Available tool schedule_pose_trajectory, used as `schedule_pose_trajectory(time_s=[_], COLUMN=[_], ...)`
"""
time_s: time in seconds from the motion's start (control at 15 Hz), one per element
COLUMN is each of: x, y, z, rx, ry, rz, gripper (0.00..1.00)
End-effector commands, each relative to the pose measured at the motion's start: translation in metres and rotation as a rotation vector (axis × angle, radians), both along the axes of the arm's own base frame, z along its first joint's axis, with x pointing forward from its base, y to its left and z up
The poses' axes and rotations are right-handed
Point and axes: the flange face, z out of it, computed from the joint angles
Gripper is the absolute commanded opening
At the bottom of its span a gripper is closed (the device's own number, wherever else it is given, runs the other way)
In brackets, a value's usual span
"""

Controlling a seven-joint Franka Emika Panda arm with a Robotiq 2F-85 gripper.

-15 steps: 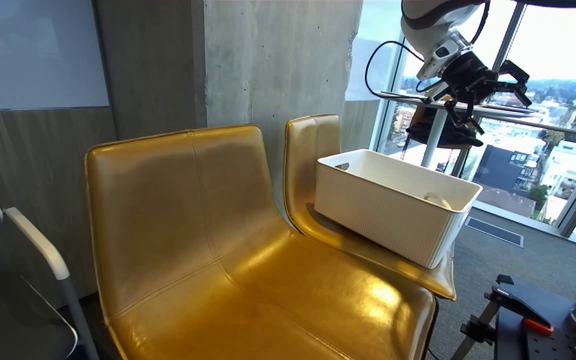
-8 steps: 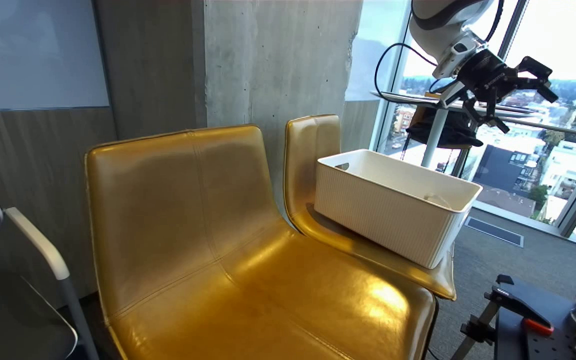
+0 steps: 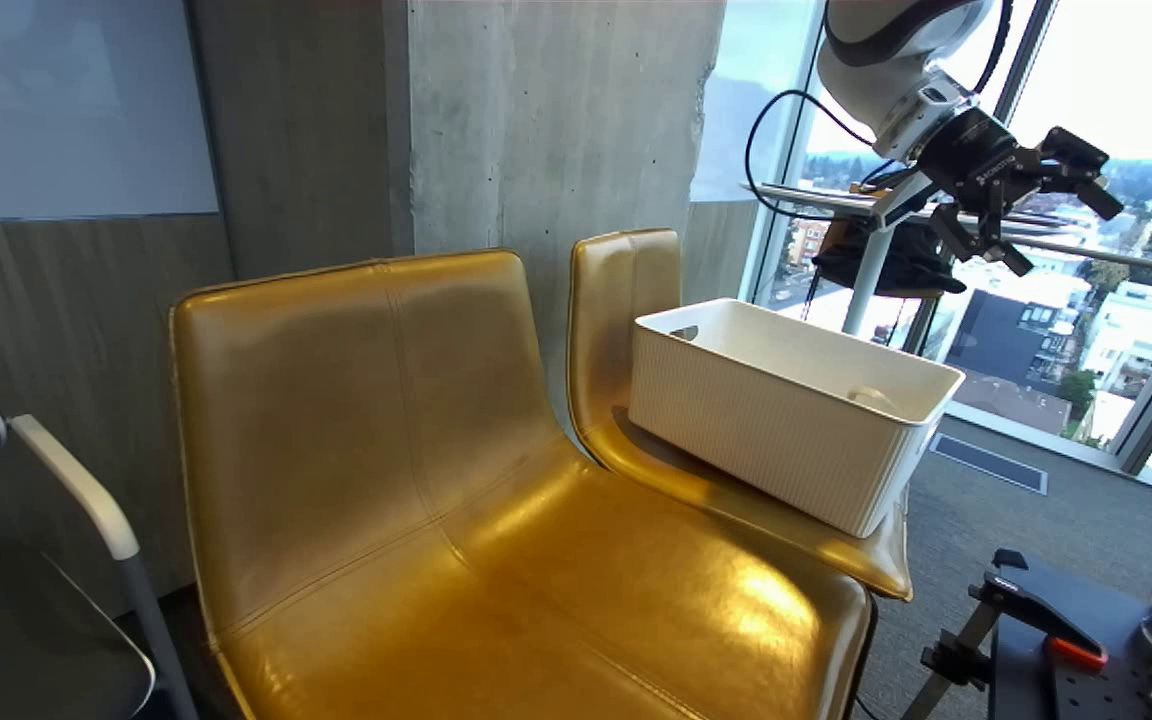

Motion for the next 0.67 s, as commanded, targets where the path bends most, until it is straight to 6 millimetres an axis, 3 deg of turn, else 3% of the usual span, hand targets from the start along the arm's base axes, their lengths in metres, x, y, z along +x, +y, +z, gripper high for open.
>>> schedule_pose_trajectory(time_s=[0.0,0.6], x=[0.008,0.04], y=[0.009,0.015], z=[-0.009,-0.048], rx=[0.116,-0.039], ry=[-0.129,-0.563], rz=[0.061,0.168], gripper=[1.0,1.0])
